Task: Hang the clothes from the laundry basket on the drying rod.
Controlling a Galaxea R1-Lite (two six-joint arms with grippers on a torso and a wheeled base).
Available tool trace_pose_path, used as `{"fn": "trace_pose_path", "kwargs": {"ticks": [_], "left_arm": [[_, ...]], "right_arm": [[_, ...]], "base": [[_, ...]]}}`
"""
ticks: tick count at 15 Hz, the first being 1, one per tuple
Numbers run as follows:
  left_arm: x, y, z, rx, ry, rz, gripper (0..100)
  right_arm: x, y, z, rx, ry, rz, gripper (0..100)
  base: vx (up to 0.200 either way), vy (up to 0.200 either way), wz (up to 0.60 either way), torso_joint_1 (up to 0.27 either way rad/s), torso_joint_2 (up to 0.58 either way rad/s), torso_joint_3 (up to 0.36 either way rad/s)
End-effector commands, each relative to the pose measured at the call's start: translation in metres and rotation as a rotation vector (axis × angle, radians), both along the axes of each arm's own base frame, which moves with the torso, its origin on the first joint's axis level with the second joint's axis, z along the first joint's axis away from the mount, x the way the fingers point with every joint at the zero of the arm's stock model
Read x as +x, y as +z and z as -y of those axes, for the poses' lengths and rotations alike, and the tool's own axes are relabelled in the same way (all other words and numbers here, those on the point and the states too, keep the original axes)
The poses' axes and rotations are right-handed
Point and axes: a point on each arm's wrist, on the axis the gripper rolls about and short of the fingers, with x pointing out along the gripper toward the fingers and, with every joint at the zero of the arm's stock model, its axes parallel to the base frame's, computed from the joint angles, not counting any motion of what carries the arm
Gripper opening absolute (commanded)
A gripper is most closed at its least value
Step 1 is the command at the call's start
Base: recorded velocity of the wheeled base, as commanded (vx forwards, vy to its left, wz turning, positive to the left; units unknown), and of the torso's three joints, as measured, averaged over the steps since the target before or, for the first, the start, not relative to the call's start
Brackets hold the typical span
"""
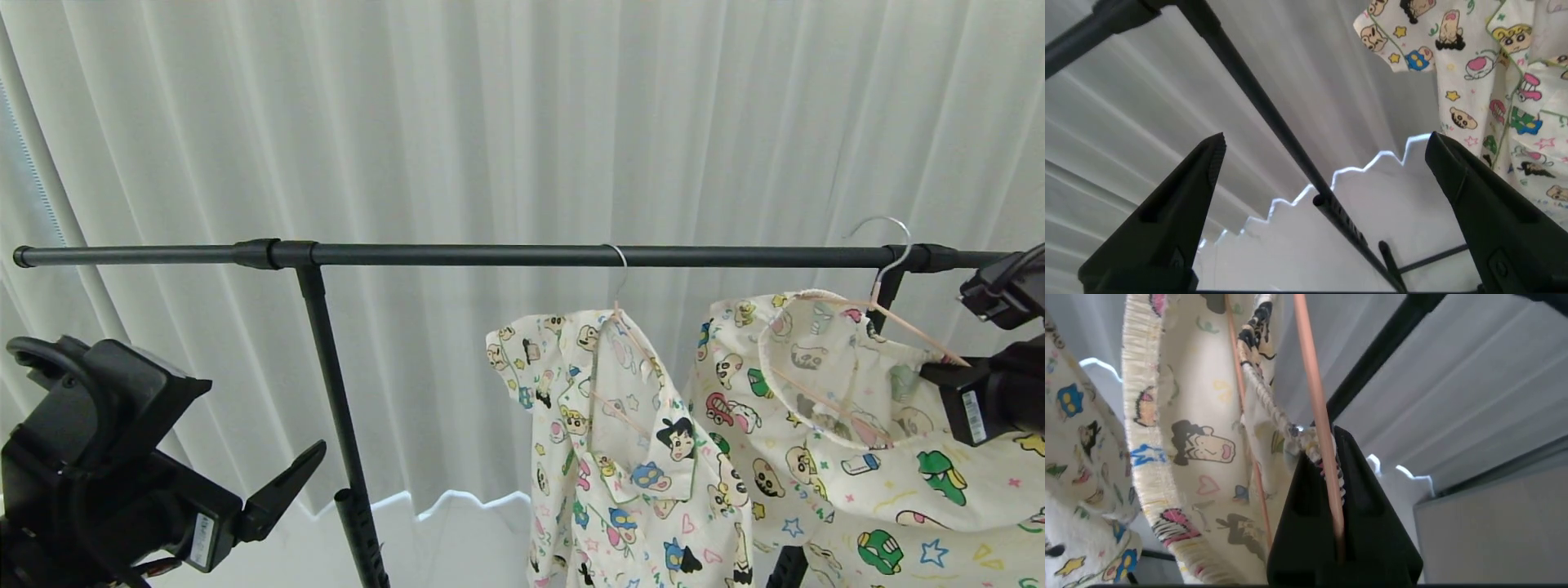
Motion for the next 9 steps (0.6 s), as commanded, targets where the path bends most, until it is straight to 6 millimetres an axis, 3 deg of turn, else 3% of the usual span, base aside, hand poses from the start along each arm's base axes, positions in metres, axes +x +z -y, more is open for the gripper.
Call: {"fn": "trace_pose_path", "kwargs": {"ticks": [1,4,9], "left_arm": [[0.000,0.000,0.000,0.000,-0.001,0.002,100],[-0.001,0.002,-0.001,0.010,-0.003,0.014,100],[-0.001,0.002,-0.001,0.010,-0.002,0.014,100]], "right_arm": [[0.037,-0.012,-0.007,-0.005,-0.001,-0.034,0],[0.067,-0.028,-0.012,-0.008,-0.002,-0.033,0],[0.084,-0.043,-0.013,-0.014,-0.014,-0.071,0]], "base": [[0.000,0.000,0.00,0.000,0.00,0.000],[0.000,0.000,0.00,0.000,0.00,0.000],[0.000,0.000,0.00,0.000,0.00,0.000]]}}
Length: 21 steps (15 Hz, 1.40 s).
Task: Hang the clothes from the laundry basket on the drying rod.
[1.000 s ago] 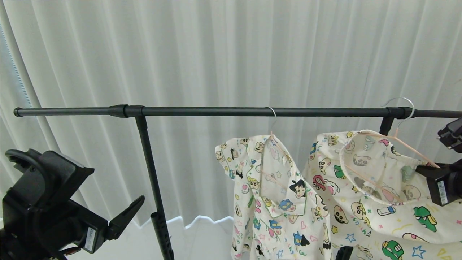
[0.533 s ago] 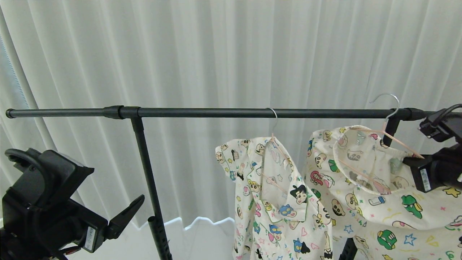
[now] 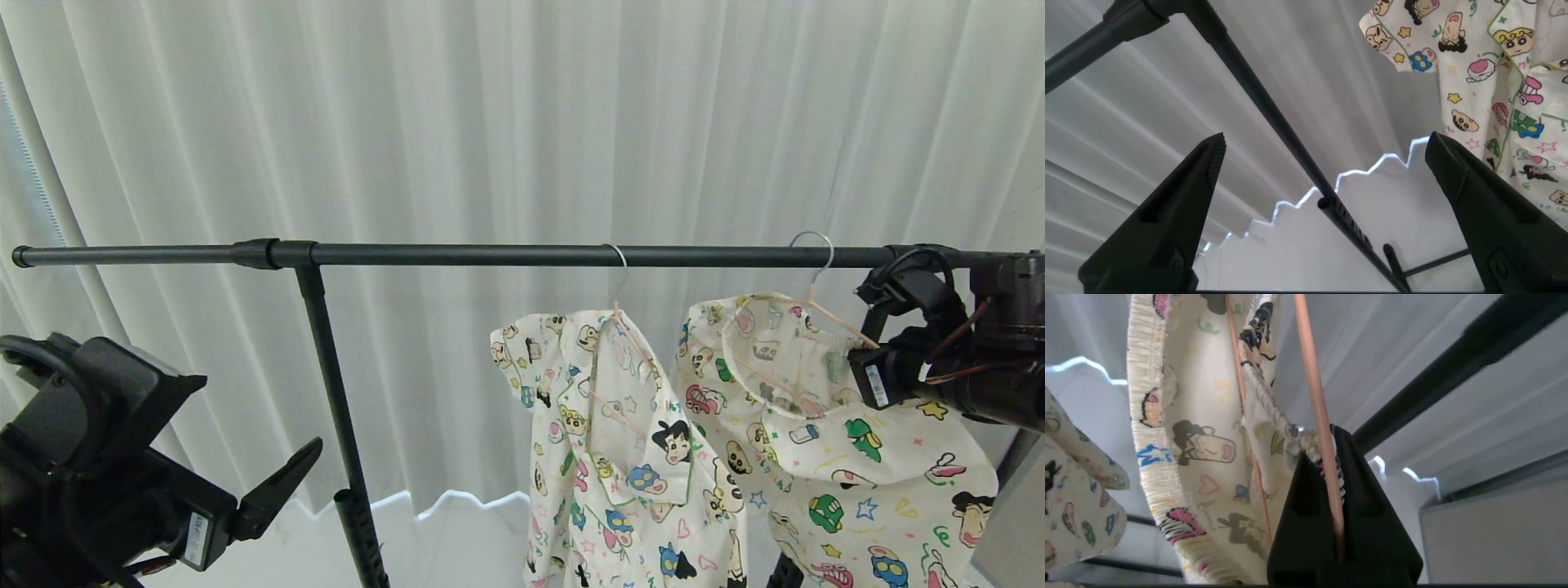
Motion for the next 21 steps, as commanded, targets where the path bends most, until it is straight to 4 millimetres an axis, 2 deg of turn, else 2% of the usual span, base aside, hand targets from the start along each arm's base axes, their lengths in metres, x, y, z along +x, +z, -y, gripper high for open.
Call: {"fn": "trace_pose_path", "kwargs": {"ticks": [1,5,11,12,16,18,21], "left_arm": [[0.000,-0.001,0.000,0.001,0.000,-0.001,100],[0.001,-0.001,0.000,0.002,0.001,-0.006,100],[0.000,-0.002,0.000,0.003,0.001,-0.008,100],[0.000,-0.002,0.000,0.003,0.001,-0.008,100],[-0.002,-0.003,-0.002,0.002,0.005,-0.004,100],[-0.002,-0.005,-0.005,0.004,0.031,-0.008,100],[0.004,-0.008,-0.023,0.008,0.192,-0.020,100]], "right_arm": [[0.012,-0.010,-0.002,-0.004,-0.001,-0.020,0],[0.021,-0.010,-0.004,-0.004,0.001,-0.011,0],[0.017,-0.008,-0.008,-0.005,0.015,-0.006,0],[0.014,-0.006,-0.007,-0.001,0.013,0.000,100],[-0.005,0.012,-0.004,0.018,0.020,0.063,100],[-0.026,0.024,0.000,0.051,0.030,0.108,100],[-0.061,0.032,0.007,0.085,0.027,0.156,100]], "base": [[0.000,0.000,0.00,0.000,0.00,0.000],[0.000,0.000,0.00,0.000,0.00,0.000],[0.000,0.000,0.00,0.000,0.00,0.000],[0.000,0.000,0.00,0.000,0.00,0.000],[0.000,0.000,0.00,0.000,0.00,0.000],[0.000,0.000,0.00,0.000,0.00,0.000],[0.000,0.000,0.00,0.000,0.00,0.000]]}}
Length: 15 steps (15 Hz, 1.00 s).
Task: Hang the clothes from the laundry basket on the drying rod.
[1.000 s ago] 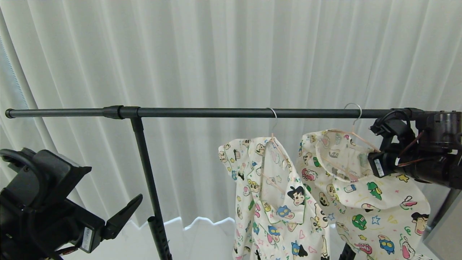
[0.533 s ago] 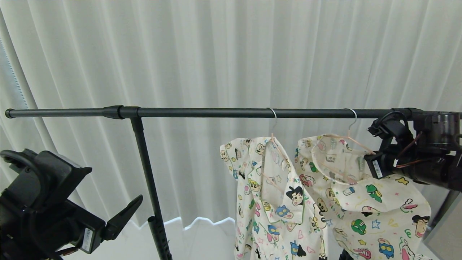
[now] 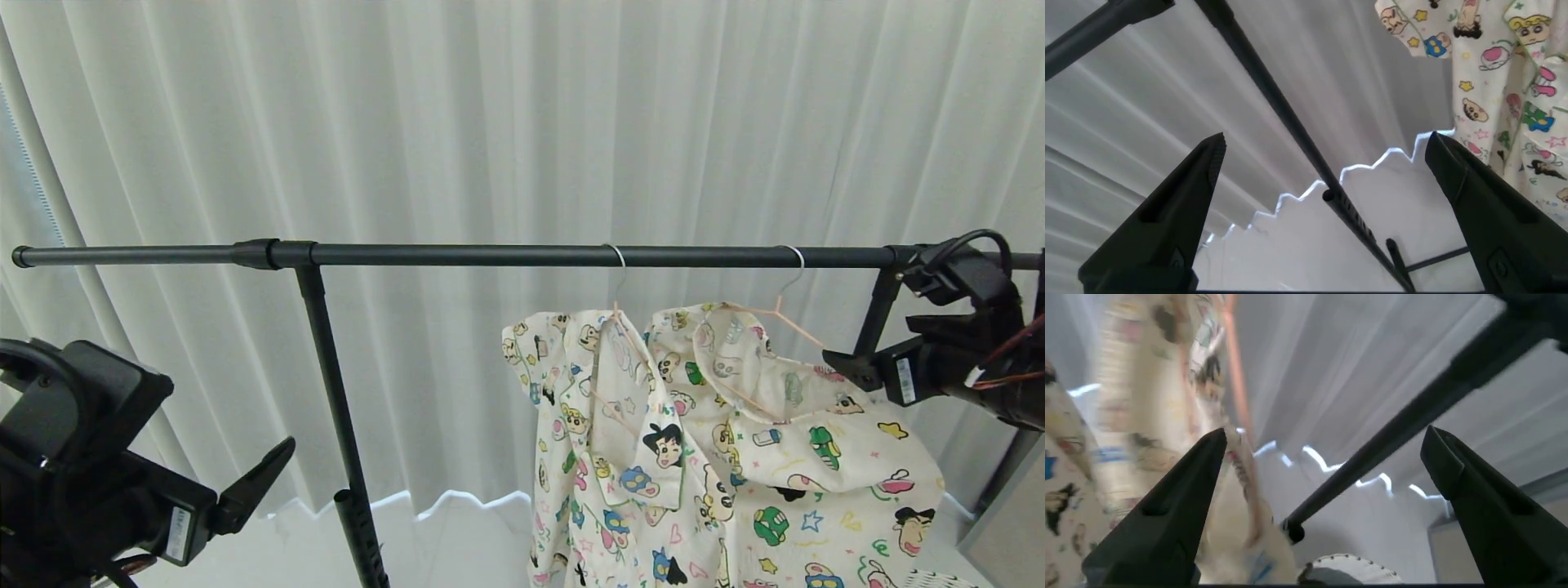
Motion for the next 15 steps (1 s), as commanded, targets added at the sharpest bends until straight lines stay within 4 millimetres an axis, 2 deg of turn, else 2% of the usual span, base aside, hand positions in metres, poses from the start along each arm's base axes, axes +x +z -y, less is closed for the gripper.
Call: {"fn": "trace_pose_path", "kwargs": {"ticks": [1,3,7,9,11,15], "left_arm": [[0.003,-0.004,-0.018,0.002,0.150,-0.010,100],[-0.001,-0.008,-0.035,-0.002,0.286,-0.010,100],[-0.016,-0.014,-0.050,-0.006,0.404,0.008,100],[-0.036,-0.023,-0.053,-0.006,0.441,0.032,100],[-0.054,-0.036,-0.052,-0.008,0.440,0.056,100],[-0.084,-0.060,-0.051,-0.006,0.459,0.114,100]], "right_arm": [[-0.037,0.011,0.010,0.025,-0.015,0.070,100],[-0.056,0.012,0.016,0.049,-0.014,0.097,100],[-0.086,0.010,0.030,0.060,-0.087,0.142,100],[-0.108,-0.002,0.046,-0.002,-0.217,0.129,100],[-0.128,-0.012,0.053,-0.045,-0.268,0.095,100],[-0.159,-0.029,0.051,-0.053,-0.269,0.069,100]], "base": [[0.000,0.000,0.00,0.000,0.00,0.000],[0.000,0.000,0.00,0.000,0.00,0.000],[0.000,0.000,0.00,0.000,0.00,0.000],[0.000,0.000,0.00,0.000,0.00,0.000],[0.000,0.000,0.00,0.000,0.00,0.000],[-0.200,0.000,0.00,0.005,0.00,-0.001]]}}
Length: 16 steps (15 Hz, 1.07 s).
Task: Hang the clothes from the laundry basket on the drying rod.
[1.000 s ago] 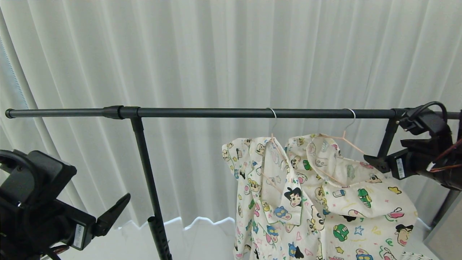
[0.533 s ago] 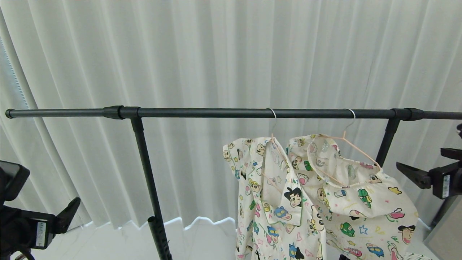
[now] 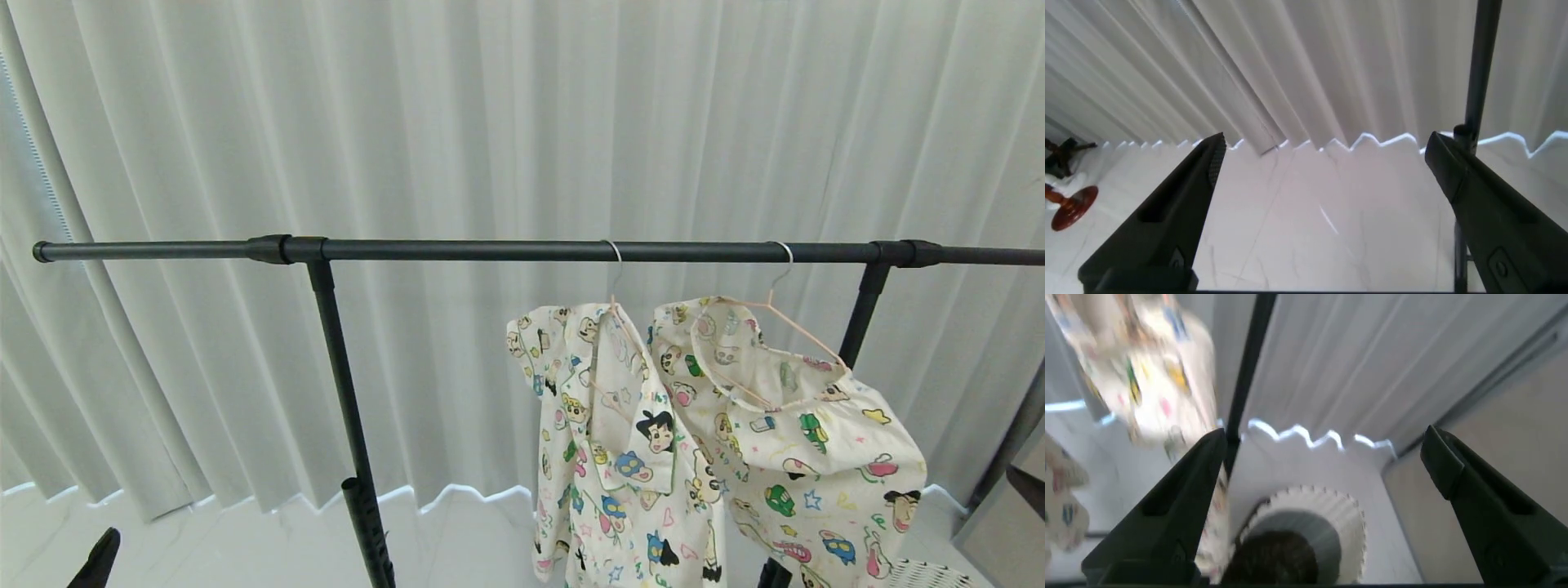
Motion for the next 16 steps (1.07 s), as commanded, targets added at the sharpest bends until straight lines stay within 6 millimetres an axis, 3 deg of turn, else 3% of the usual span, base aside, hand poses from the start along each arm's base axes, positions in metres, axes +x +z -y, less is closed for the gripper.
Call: {"fn": "trace_pose_path", "kwargs": {"ticks": [1,6,11,16], "left_arm": [[-0.022,-0.015,0.000,0.016,0.031,0.066,100],[-0.058,-0.039,0.001,0.035,0.048,0.107,100],[-0.074,-0.044,0.002,0.057,0.050,0.225,100],[-0.074,-0.044,0.002,0.028,0.058,0.240,100]], "right_arm": [[-0.025,-0.009,-0.001,-0.005,-0.004,0.038,100],[-0.068,-0.031,-0.004,-0.049,0.069,0.013,100],[-0.110,-0.083,-0.006,-0.054,0.076,0.099,100],[-0.117,-0.085,-0.005,-0.019,-0.023,0.165,100]], "base": [[-0.200,0.000,0.00,-0.012,0.00,0.002],[-0.200,0.000,0.00,0.000,0.00,0.007],[0.000,0.000,0.00,0.000,0.00,0.000],[0.000,0.000,0.00,0.000,0.00,0.000]]}}
